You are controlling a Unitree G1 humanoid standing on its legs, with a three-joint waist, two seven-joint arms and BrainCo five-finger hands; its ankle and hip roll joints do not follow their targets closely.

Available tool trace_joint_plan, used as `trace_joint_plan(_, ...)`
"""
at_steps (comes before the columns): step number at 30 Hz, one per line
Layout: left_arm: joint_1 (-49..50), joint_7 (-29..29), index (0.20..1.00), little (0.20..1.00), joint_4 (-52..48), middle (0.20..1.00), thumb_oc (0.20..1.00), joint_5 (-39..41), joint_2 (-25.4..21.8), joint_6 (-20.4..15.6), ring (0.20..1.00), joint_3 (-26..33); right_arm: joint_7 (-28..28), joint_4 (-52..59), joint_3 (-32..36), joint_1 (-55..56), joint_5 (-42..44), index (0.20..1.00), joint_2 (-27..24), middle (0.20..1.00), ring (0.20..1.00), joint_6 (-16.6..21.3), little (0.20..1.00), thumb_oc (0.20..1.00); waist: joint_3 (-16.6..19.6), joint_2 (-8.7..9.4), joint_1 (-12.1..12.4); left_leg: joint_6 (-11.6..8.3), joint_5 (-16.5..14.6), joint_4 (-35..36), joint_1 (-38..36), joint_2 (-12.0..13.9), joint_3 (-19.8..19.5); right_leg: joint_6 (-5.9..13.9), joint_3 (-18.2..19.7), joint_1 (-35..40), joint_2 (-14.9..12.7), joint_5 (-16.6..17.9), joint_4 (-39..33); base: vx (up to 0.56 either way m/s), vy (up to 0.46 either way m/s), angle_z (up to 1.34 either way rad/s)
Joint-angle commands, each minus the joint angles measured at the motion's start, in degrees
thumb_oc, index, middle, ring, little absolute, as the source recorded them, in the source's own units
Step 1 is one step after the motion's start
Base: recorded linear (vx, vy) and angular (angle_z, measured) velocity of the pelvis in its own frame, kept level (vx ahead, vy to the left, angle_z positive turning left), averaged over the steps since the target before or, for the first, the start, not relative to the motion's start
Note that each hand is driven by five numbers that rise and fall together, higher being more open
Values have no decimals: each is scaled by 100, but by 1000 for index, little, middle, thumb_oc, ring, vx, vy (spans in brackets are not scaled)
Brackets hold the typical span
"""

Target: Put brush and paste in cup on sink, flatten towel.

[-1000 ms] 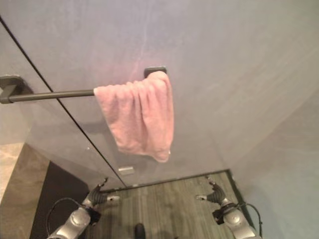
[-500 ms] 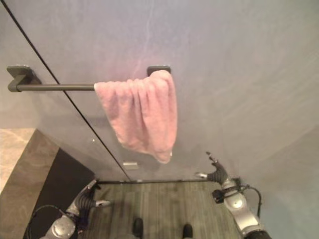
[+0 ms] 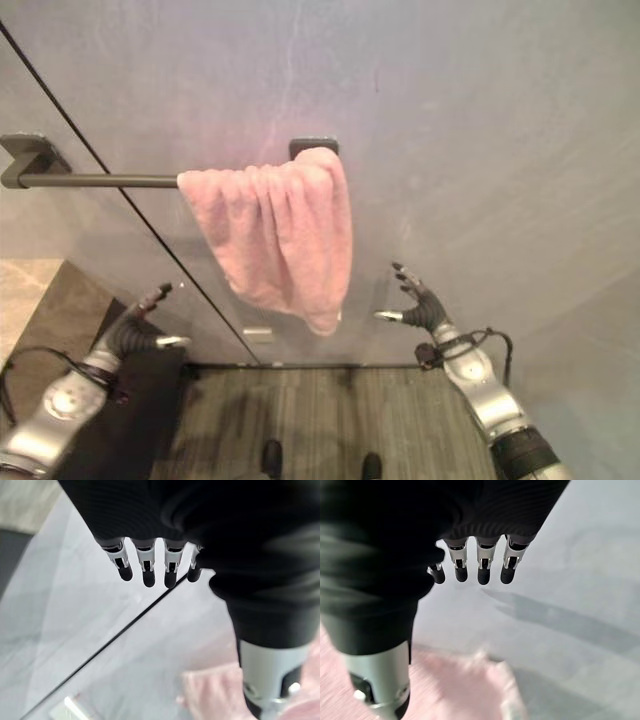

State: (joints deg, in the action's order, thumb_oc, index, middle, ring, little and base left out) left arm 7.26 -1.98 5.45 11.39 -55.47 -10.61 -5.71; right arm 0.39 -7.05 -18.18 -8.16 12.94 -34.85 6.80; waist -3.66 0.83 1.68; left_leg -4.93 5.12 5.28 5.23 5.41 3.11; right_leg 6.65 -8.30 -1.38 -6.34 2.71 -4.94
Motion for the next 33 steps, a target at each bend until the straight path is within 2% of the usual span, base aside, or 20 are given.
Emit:
trace_joint_plan(1, -309, 154, 1000, 1000, 61, 1000, 1000, 597, -189, -353, 1000, 182, 270, 141, -317, -566, 857, 1000, -119, 1000, 1000, 83, 1000, 1000, 81, 192, 118, 24, -98, -28, -68, -247, 268, 505, 69, -244, -461, 586, 70, 11, 54, -11)
trace_joint_plan(6, -543, 350, 1000, 1000, -164, 1000, 1000, 1235, -511, -385, 1000, 159, 652, 240, -787, -957, 1669, 1000, -456, 1000, 1000, -34, 1000, 1000, 74, 218, 193, 31, -121, -28, -80, -295, 324, 553, 124, -270, -539, 697, 66, 8, 17, -3)
trace_joint_plan(9, -824, 461, 1000, 1000, -375, 1000, 1000, 1620, -428, -399, 1000, -180, 831, 323, -1123, -1164, 2086, 1000, -631, 1000, 1000, -99, 1000, 1000, 103, 231, 180, 38, -137, -28, -126, -314, 333, 560, 108, -226, -572, 672, 87, 8, 13, 0)
trace_joint_plan(14, -1242, 464, 1000, 1000, -518, 1000, 1000, 1732, -338, -357, 1000, -671, 797, 271, -1348, -1460, 2070, 1000, -631, 1000, 1000, -151, 1000, 1000, 130, 251, 127, 48, -162, -28, -160, -321, 332, 560, 103, -183, -587, 654, 93, 5, 6, 0)
trace_joint_plan(15, -1511, 436, 1000, 1000, -431, 1000, 1000, 1670, -207, -337, 1000, -958, 752, 225, -1457, -1633, 2005, 1000, -577, 1000, 1000, -152, 1000, 1000, 138, 263, 94, 47, -167, -28, -174, -318, 347, 565, 114, -176, -590, 660, 86, 0, 0, 0)
trace_joint_plan(16, -1530, 435, 1000, 1000, -421, 1000, 1000, 1670, -204, -340, 1000, -974, 752, 222, -1452, -1632, 2005, 1000, -580, 1000, 1000, -151, 1000, 1000, 134, 262, 101, 47, -168, -28, -176, -318, 347, 565, 114, -175, -590, 660, 86, 0, 0, 0)
trace_joint_plan(19, -2105, 354, 1000, 1000, -150, 1000, 1000, 1538, 208, -339, 1000, -1496, 647, 106, -1580, -1929, 1915, 1000, -336, 1000, 1000, -144, 1000, 1000, 136, 269, 17, 48, -177, -28, -170, -310, 388, 563, 159, -206, -597, 664, 80, -6, 17, -7)
trace_joint_plan(24, -2356, 276, 1000, 1000, -93, 1000, 1000, 1465, 534, -290, 1000, -1738, 461, 5, -1624, -2168, 1746, 1000, -80, 1000, 1000, -153, 1000, 1000, 114, 270, -32, 51, -175, -28, -142, -290, 433, 554, 219, -278, -589, 672, 77, -18, 2, -8)
trace_joint_plan(29, -2388, 94, 1000, 1000, 97, 1000, 1000, 1228, 940, -215, 1000, -1783, 319, -233, -1766, -2523, 1702, 1000, 439, 1000, 1000, -202, 1000, 1000, 100, 302, -18, 54, -168, -28, -111, -257, 468, 529, 315, -356, -563, 700, 53, -11, -11, -9)
trace_joint_plan(30, -2378, 47, 485, 485, 162, 485, 485, 1202, 1022, -201, 485, -1774, 291, -286, -1776, -2560, 1704, 517, 536, 517, 517, -209, 517, 517, 101, 306, -3, 58, -165, -28, -108, -256, 461, 526, 313, -355, -561, 697, 43, 8, -13, -5)
trace_joint_plan(31, -2382, 14, 200, 200, 172, 200, 200, 1181, 1069, -190, 200, -1750, 260, -323, -1793, -2603, 1720, 200, 611, 200, 200, -216, 200, 200, 104, 308, 6, 60, -168, -28, -110, -256, 457, 526, 321, -355, -559, 697, 32, 2, -10, -3)
trace_joint_plan(33, -2314, -44, 200, 200, 219, 200, 200, 1136, 1194, -180, 200, -1678, 201, -348, -1786, -2631, 1748, 200, 788, 200, 200, -215, 200, 200, 109, 323, 40, 63, -165, -28, -101, -249, 470, 532, 342, -367, -552, 712, 9, 0, 0, 0)
